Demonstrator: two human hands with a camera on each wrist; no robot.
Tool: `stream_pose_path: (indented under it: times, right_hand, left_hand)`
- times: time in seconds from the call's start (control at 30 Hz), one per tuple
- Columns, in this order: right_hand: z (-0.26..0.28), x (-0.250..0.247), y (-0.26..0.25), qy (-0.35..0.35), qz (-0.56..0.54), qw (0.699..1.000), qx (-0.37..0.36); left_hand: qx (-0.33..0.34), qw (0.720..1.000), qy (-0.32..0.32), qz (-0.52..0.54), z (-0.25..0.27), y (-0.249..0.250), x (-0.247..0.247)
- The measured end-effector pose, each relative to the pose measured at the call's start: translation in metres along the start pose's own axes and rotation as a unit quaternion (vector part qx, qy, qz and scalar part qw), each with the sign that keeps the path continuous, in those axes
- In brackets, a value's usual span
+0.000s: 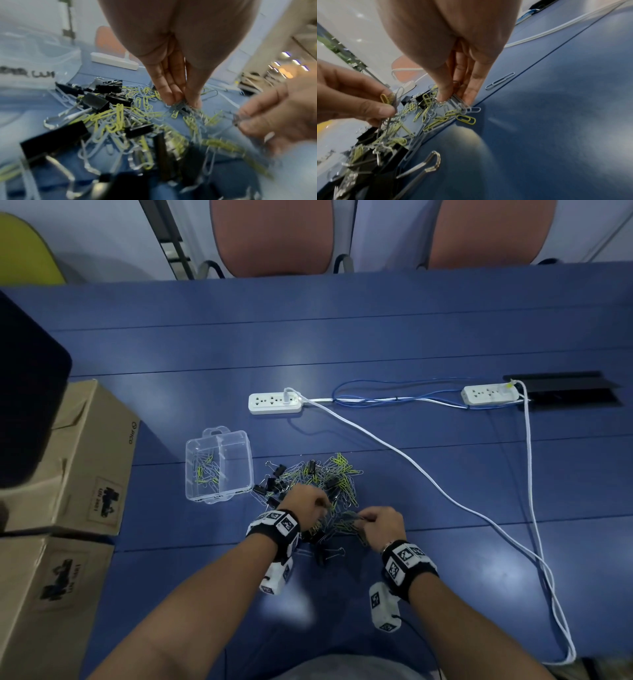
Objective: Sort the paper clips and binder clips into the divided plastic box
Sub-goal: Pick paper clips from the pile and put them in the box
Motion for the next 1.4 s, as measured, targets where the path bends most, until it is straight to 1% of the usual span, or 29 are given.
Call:
stream_pose_path:
  times: [0.17, 0.3, 0.37, 0.47, 0.53, 0.67, 0.77, 0.83, 0.97, 1.03, 1.13, 1.27, 1.4]
  right_hand:
    - [0.004, -0.007, 0.001, 0.005, -0.098, 0.995, 0.004]
    - [0.005, -0.006, 0.0, 0.01, -0.183, 0.983, 0.011]
    - [0.005, -0.004, -0.005, 0.005, -0.233, 0.972, 0.017]
    - [0.005, -0.002, -0.02, -0.005, -0.308, 0.951, 0.016]
    - [0.003, 0.002, -0.031, -0.012, -0.333, 0.943, 0.011]
    - [-0.005, 0.01, -0.056, -0.033, -0.339, 0.94, -0.016]
    - [-0.009, 0.015, -0.085, -0.048, -0.341, 0.938, -0.044]
    - [-0.013, 0.022, -0.107, -0.063, -0.339, 0.937, -0.061]
    - [-0.022, 0.042, -0.145, -0.081, -0.339, 0.934, -0.076]
    - [-0.025, 0.053, -0.165, -0.1, -0.34, 0.932, -0.082]
    - [-0.028, 0.069, -0.193, -0.131, -0.363, 0.919, -0.079]
    - [-0.032, 0.087, -0.225, -0.15, -0.379, 0.909, -0.083]
    - [-0.035, 0.101, -0.244, -0.159, -0.382, 0.906, -0.088]
  left_hand:
    - [-0.053, 0.989, 0.07, 0.119, 0.003, -0.007, -0.019]
    - [-0.079, 0.973, 0.088, 0.197, 0.006, -0.015, -0.026]
    - [-0.091, 0.961, 0.096, 0.244, 0.008, -0.022, -0.03]
    - [-0.117, 0.932, 0.125, 0.32, 0.014, -0.035, -0.041]
    - [-0.128, 0.915, 0.141, 0.355, 0.019, -0.045, -0.049]
    - [-0.132, 0.885, 0.166, 0.414, 0.029, -0.064, -0.076]
    - [-0.133, 0.861, 0.191, 0.452, 0.038, -0.08, -0.102]
    - [-0.137, 0.851, 0.206, 0.463, 0.045, -0.094, -0.118]
    - [-0.161, 0.819, 0.255, 0.488, 0.059, -0.134, -0.147]
    - [-0.167, 0.805, 0.281, 0.495, 0.066, -0.155, -0.162]
    - [-0.173, 0.783, 0.311, 0.51, 0.072, -0.184, -0.181]
    - [-0.178, 0.773, 0.329, 0.513, 0.077, -0.212, -0.204]
    - [-0.177, 0.764, 0.35, 0.513, 0.078, -0.229, -0.222]
Point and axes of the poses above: each hand's wrist, its own z-axis away from the middle knuckle, its own x-axis out of the palm, y = z × x, the point moved 9 cm from there along -z, towards the middle knuckle
